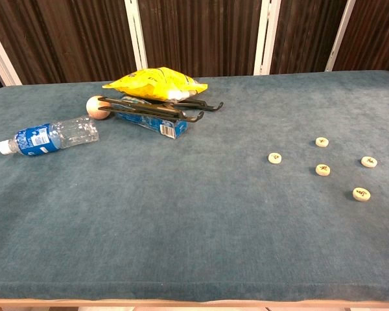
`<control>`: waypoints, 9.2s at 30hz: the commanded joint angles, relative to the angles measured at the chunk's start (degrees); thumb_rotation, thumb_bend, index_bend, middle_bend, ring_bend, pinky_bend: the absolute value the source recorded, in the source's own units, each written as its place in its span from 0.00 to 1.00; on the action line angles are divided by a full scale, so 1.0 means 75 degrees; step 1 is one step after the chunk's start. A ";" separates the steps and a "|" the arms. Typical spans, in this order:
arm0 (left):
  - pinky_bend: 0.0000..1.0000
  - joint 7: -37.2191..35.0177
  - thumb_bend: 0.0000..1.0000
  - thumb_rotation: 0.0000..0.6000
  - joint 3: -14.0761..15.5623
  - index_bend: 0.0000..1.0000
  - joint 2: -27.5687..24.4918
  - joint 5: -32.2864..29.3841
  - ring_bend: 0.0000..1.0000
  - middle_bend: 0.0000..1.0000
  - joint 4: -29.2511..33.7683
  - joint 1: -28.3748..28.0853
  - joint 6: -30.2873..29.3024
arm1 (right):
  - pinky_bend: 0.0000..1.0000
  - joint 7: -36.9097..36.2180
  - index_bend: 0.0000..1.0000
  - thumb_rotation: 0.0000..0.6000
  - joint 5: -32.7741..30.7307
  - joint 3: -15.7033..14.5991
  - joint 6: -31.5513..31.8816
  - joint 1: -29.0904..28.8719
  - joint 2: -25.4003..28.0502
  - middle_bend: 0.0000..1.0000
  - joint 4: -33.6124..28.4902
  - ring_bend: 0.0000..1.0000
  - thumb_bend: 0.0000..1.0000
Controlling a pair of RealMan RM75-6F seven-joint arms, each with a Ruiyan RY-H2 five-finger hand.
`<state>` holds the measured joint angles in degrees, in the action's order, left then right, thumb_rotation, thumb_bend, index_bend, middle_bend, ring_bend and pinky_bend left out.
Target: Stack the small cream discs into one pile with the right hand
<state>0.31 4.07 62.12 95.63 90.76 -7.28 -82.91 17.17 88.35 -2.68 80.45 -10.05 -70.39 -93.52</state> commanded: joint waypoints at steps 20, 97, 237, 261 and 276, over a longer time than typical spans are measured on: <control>0.04 -0.0151 0.47 1.00 0.0032 0.00 -0.0097 -0.0025 0.00 0.00 -0.0009 0.0007 0.0024 | 0.00 -0.0537 0.53 1.00 -0.0299 0.0542 -0.2432 -0.1607 -0.1964 0.00 0.3134 0.00 0.42; 0.04 -0.0245 0.47 1.00 0.0020 0.00 -0.0128 -0.0035 0.00 0.00 -0.0024 0.0004 0.0022 | 0.00 0.0909 0.62 1.00 -0.2897 0.1460 -0.3778 -0.3128 -0.2781 0.04 0.3454 0.00 0.51; 0.04 -0.0176 0.47 1.00 -0.0011 0.00 -0.0097 -0.0109 0.00 0.00 -0.0015 -0.0032 0.0107 | 0.00 0.0954 0.52 1.00 -0.4035 0.2139 -0.3691 -0.3945 -0.3172 0.06 0.2898 0.00 0.44; 0.04 -0.0201 0.47 1.00 -0.0042 0.00 -0.0125 -0.0162 0.00 0.00 -0.0016 -0.0012 0.0072 | 0.00 0.1749 0.56 1.00 -0.4720 0.2071 -0.4165 -0.4617 -0.4170 0.06 0.4232 0.00 0.44; 0.04 -0.0261 0.47 1.00 -0.0061 0.00 -0.0145 -0.0197 0.00 0.00 -0.0023 -0.0022 0.0088 | 0.00 0.1808 0.63 1.00 -0.4859 0.2064 -0.4224 -0.4695 -0.4323 0.06 0.4560 0.00 0.44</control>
<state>-1.65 3.62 61.03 94.15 90.59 -7.44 -82.26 30.73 51.91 12.81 48.79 -45.26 -102.79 -59.34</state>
